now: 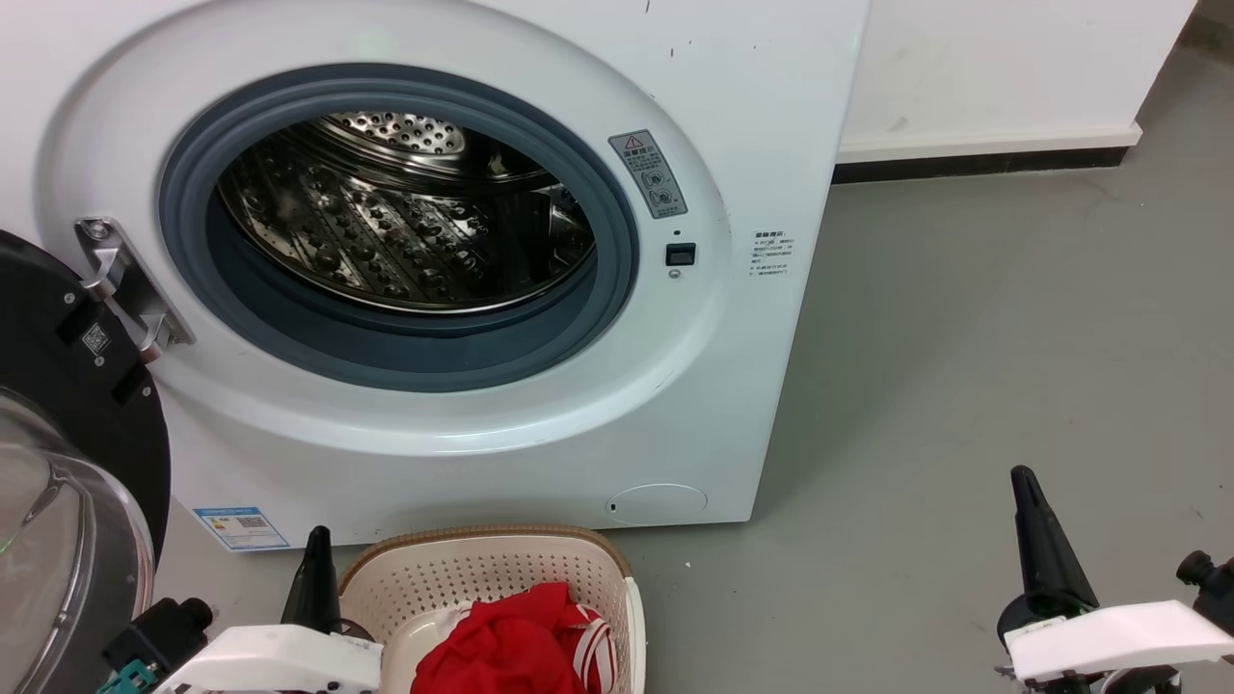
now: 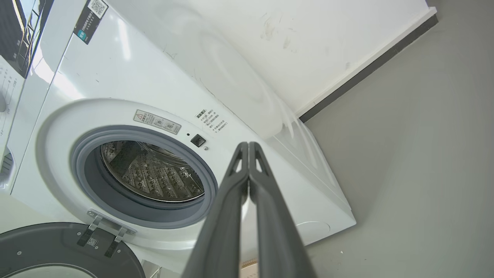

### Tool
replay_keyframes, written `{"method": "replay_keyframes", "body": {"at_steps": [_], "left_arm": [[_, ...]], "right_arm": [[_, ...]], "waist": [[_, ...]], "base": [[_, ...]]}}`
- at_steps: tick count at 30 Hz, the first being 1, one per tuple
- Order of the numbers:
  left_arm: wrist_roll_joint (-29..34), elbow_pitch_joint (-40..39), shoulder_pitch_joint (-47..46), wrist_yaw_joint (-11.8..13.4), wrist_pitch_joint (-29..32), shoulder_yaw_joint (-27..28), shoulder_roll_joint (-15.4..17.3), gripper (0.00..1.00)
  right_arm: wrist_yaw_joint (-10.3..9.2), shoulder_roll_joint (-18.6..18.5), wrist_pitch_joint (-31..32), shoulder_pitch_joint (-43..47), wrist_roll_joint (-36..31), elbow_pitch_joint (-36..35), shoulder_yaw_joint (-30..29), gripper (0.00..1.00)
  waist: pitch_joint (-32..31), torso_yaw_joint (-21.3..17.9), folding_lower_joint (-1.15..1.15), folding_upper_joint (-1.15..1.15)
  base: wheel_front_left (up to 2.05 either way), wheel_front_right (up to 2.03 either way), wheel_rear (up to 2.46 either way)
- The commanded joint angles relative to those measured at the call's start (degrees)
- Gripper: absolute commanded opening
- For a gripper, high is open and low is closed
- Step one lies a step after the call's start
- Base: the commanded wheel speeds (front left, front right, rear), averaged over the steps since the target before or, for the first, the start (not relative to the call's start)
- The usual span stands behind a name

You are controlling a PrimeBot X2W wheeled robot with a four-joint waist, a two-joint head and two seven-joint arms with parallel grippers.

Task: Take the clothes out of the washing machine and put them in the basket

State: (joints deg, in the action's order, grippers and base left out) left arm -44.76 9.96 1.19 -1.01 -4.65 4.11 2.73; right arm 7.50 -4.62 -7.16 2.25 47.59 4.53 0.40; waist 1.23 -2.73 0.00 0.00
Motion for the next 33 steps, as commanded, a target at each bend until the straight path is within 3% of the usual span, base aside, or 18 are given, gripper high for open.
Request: {"method": "replay_keyframes", "body": {"at_steps": [1,33], "left_arm": [[-2.29,-0.33,-1.43,-0.49,0.47,0.29,0.14,0.0],[-24.07,1.79,-4.54,-3.48,5.7,1.37,0.18,0.0]], "right_arm": [[0.0,-0.49,0.47,-1.59,2.41,-0.07,-0.27,0.0],[-0.01,-0.63,5.6,-5.03,24.15,4.44,-1.89,0.0]], "waist": [[-0.03,0.06,0.0,0.0],[-0.43,1.11,0.0,0.0]], "base": [[0.0,0.0,0.0],[0.0,0.0,0.0]]}}
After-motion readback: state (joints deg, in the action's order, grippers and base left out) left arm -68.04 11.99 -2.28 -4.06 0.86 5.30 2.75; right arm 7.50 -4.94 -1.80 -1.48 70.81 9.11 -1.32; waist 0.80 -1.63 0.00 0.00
